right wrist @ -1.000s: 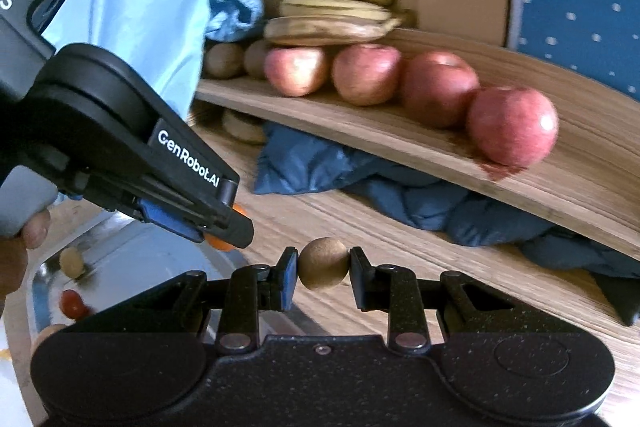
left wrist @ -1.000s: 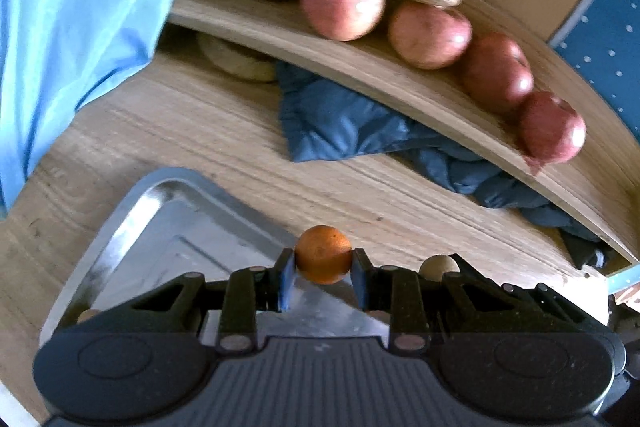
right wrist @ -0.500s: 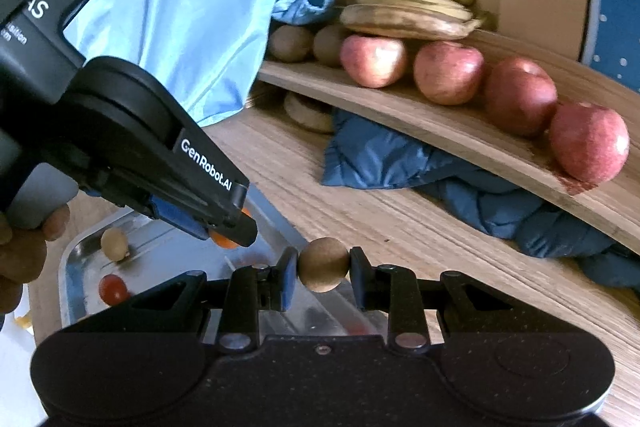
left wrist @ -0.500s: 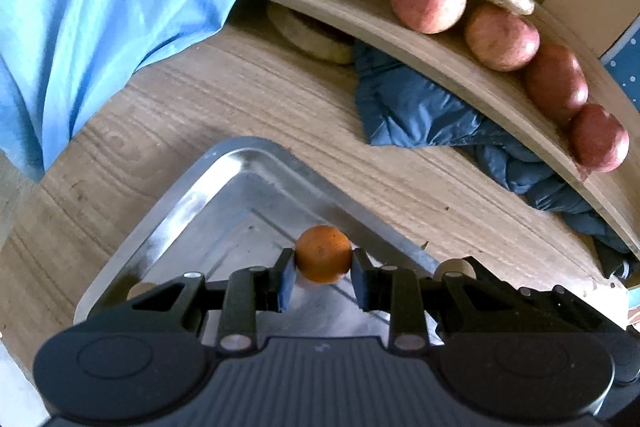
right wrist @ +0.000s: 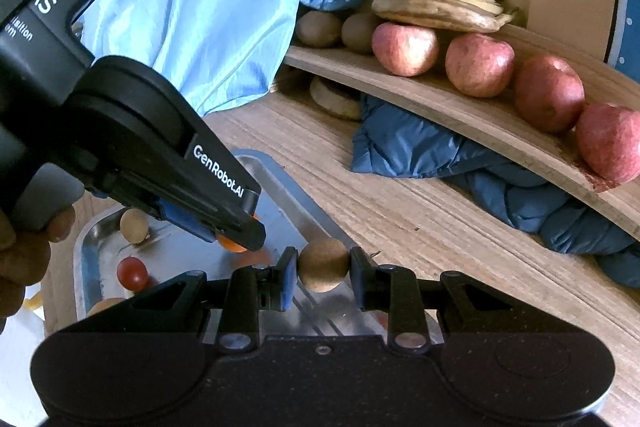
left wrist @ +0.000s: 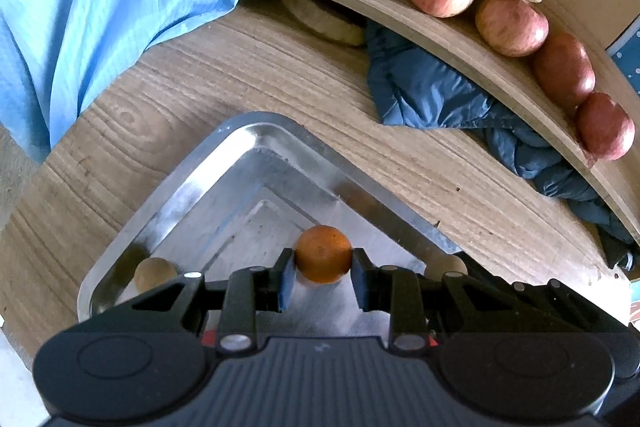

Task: Organize fruits
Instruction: 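Carry the tangerine and kiwi back and lower both onto the steel tray, then open both tools to release the tangerine and kiwi on the tray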

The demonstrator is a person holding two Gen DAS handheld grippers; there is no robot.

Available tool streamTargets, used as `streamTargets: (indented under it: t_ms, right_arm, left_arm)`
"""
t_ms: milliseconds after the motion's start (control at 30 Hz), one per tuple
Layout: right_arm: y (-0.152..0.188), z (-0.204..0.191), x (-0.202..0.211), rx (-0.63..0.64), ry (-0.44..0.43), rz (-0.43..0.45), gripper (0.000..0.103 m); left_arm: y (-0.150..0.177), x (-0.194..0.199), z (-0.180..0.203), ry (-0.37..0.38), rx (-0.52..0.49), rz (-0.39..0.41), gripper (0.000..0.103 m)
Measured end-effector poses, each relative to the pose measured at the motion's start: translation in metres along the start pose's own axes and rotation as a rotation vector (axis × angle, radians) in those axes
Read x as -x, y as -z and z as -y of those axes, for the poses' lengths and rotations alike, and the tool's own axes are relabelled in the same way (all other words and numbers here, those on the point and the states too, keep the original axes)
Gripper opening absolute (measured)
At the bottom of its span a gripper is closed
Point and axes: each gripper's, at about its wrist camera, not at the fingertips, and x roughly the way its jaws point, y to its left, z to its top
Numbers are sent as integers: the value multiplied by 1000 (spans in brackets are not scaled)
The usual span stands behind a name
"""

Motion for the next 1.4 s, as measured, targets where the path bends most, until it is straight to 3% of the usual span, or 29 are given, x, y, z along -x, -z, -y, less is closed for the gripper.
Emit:
streamTargets:
  t_ms: [1167, 1333, 1400]
  right_arm:
    - [4, -6, -1, 10, 8, -68, 30]
    - [6, -7, 0, 7, 20, -71, 31]
    - [6, -8, 1, 4, 26, -71, 31]
  left_arm:
    - [4, -3, -2, 14, -22, -29, 33]
    - [5, -2, -2, 14, -27, -28, 36]
    - [6, -1, -3, 10, -29, -28, 42]
